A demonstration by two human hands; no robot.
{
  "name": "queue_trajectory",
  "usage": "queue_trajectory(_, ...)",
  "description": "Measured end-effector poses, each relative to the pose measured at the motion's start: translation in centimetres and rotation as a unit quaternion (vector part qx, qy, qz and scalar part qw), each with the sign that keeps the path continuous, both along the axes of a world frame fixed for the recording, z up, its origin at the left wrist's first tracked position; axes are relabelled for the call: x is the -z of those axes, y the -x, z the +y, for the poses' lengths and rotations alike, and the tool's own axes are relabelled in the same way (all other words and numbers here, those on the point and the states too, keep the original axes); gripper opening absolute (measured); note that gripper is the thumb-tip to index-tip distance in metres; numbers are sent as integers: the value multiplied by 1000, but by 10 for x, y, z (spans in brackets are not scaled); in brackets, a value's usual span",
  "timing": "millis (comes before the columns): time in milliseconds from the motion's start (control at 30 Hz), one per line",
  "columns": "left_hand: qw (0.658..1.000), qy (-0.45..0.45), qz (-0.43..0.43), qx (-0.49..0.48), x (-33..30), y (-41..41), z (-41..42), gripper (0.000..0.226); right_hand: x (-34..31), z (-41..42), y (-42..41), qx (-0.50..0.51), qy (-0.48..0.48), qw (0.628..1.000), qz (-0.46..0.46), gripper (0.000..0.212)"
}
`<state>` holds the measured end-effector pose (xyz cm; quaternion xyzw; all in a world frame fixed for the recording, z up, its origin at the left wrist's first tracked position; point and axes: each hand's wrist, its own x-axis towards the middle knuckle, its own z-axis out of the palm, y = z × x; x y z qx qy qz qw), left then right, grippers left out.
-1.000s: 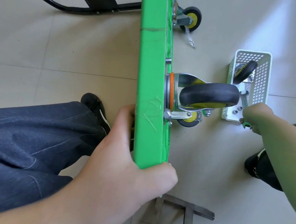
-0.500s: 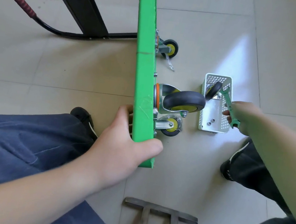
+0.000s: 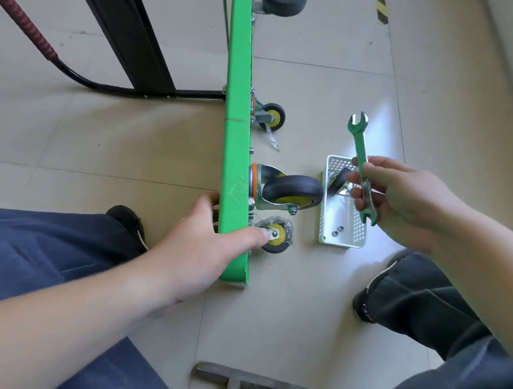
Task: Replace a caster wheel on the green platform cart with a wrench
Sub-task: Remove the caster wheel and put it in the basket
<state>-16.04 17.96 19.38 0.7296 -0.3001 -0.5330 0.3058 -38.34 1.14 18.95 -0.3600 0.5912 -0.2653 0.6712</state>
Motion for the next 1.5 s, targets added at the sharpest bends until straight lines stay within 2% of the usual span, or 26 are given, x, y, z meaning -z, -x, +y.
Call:
queue_trajectory(167,1000,6,25,-16,-3,-5,-12,80,-37,49,-14,-68,-7,997,-19,14)
queue_trajectory(300,1000,-9,16,-20,-9,-7,-25,81,-39,86,-22,-93,-37,995,-10,14)
queue_trajectory(433,1000,12,-9,-22,-17,-14,-48,58,-28,107,-25,-116,-48,992,32,21)
queue_trajectory(533,999,25,-20,-27,-24,-24,-70,40,-22,114,-24,-119,-39,991,49,15)
queue_trajectory(600,999,21,-36,-2,-27,-30,-80,35,-20,117,-23,-124,-39,990,47,13)
queue_trajectory(767,985,18,-154,78,-34,-31,-100,69,-18,121,-26,-133,-59,989,8,12)
queue_trajectory(900,959,8,-262,107,-46,-23,-115,106,-14,126,-27,-189,-59,980,19,9)
queue_trajectory(967,943,-25,-303,133,-52,-19,-119,115,-14,127,-29,-212,-61,975,26,8)
queue_trajectory(1133,919,-63,-337,196,-57,-11,-118,117,-14,125,-32,-228,-69,971,14,8)
queue_trajectory(1300,917,-61,-342,197,-55,-13,-120,121,-15,121,-35,-230,-66,971,13,8)
queue_trajectory(1500,913,-54,-349,204,-48,-15,-122,115,-14,118,-39,-240,-82,967,6,12)
